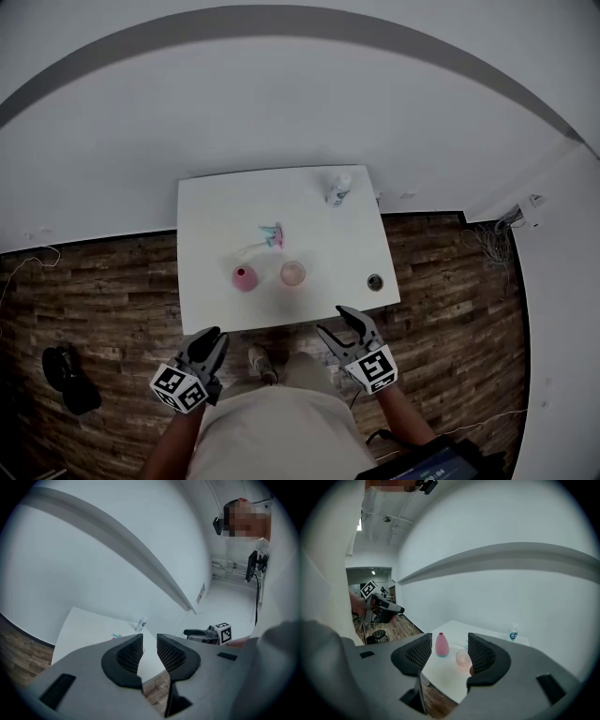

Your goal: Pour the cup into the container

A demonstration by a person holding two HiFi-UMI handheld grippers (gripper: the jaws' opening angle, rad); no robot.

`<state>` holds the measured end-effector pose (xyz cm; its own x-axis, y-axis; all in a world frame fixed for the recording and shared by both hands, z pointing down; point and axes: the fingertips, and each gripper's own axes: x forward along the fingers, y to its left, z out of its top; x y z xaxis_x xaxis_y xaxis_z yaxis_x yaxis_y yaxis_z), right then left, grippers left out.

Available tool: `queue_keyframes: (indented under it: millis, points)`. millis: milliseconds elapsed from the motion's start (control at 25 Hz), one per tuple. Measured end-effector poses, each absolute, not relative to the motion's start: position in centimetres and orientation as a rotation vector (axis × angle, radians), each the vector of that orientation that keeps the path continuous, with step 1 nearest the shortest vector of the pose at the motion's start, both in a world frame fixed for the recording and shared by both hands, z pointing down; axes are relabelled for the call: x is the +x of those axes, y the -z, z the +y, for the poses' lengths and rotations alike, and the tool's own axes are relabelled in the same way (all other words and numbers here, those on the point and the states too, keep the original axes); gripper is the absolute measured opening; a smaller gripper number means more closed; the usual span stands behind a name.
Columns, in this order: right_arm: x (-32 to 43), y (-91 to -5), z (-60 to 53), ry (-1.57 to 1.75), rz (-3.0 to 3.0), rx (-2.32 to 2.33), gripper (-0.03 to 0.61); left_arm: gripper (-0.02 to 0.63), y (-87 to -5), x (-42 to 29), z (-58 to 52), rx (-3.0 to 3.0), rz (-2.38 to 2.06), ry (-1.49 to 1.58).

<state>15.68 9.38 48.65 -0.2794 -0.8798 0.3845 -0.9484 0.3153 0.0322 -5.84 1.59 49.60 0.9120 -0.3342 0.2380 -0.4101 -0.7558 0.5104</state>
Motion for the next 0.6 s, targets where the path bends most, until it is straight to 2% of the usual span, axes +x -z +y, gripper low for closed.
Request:
queue_keyframes:
  millis: [600]
  points:
    - [17.0, -53.6, 3.9, -0.251, -2.293, 1.283, 0.253, 0.092, -50.6, -3.1, 0.2, 2.439, -0.671, -0.213]
